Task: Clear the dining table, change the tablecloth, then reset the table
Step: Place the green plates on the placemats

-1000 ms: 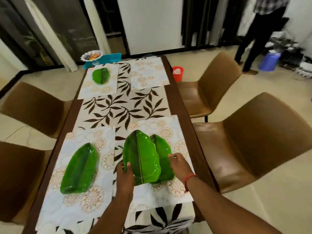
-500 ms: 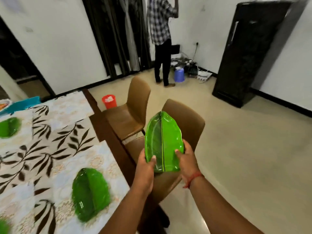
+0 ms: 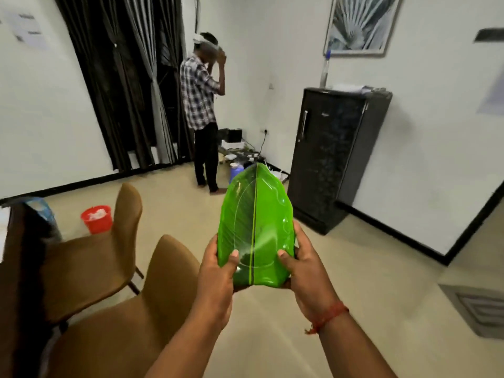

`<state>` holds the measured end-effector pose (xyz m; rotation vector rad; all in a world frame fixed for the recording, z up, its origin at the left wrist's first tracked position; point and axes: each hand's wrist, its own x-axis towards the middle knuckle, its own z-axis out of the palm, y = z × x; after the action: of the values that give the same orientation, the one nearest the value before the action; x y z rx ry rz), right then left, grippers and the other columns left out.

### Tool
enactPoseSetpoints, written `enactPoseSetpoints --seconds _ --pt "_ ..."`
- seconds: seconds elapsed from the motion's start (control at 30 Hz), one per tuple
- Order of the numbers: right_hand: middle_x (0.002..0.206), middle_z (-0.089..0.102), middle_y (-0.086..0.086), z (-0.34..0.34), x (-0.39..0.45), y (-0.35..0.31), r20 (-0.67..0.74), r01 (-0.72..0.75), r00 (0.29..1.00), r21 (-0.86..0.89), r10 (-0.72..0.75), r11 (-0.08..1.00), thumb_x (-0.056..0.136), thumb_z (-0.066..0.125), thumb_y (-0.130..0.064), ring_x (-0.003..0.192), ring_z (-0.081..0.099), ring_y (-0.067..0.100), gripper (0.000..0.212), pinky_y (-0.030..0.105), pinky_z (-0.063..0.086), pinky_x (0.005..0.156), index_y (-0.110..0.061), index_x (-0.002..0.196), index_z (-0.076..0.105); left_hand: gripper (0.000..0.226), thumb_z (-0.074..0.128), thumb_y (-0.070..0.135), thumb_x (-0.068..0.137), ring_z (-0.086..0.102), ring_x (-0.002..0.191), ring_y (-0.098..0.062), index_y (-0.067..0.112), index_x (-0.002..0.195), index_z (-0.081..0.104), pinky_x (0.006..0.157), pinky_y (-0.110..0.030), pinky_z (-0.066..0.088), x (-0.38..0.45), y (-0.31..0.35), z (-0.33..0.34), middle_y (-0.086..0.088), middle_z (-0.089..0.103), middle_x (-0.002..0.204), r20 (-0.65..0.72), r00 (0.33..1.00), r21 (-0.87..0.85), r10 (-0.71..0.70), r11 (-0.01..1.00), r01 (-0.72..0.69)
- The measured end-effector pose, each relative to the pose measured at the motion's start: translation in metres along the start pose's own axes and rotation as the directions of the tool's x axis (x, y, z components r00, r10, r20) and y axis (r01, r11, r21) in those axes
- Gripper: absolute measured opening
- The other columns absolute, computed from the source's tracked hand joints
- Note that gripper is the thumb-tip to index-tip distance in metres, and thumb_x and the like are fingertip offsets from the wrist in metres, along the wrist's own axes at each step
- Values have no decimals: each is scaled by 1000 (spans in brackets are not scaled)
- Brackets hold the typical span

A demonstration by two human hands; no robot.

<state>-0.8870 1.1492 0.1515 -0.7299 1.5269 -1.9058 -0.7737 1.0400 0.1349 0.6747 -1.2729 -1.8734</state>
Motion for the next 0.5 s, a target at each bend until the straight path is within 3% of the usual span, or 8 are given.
enactPoseSetpoints --seconds 0.17,0.37,0.5 --pt "130 66 -4 -63 83 -29 4 42 999 45 -42 998 99 45 5 115 65 26 69 57 58 76 -46 144 39 48 52 8 101 71 102 -21 39 138 49 69 -49 60 73 3 74 9 69 121 110 993 27 32 999 -35" --pt "126 67 -5 -108 218 -42 -33 125 992 31 -124 992 99 46 5 114 66 25 69 61 57 77 -46 145 39 47 52 13 101 70 107 -26 40 139 47 71 -56 59 202 -3 136 6 66 127 214 973 20 87 995 -94" --pt "127 67 -6 -126 323 -58 -63 184 981 25 -182 983 98 46 7 116 65 24 68 61 56 79 -43 144 41 44 49 15 101 71 105 -27 41 137 49 69 -53 59 308 3 175 7 66 126 271 959 11 83 996 -89"
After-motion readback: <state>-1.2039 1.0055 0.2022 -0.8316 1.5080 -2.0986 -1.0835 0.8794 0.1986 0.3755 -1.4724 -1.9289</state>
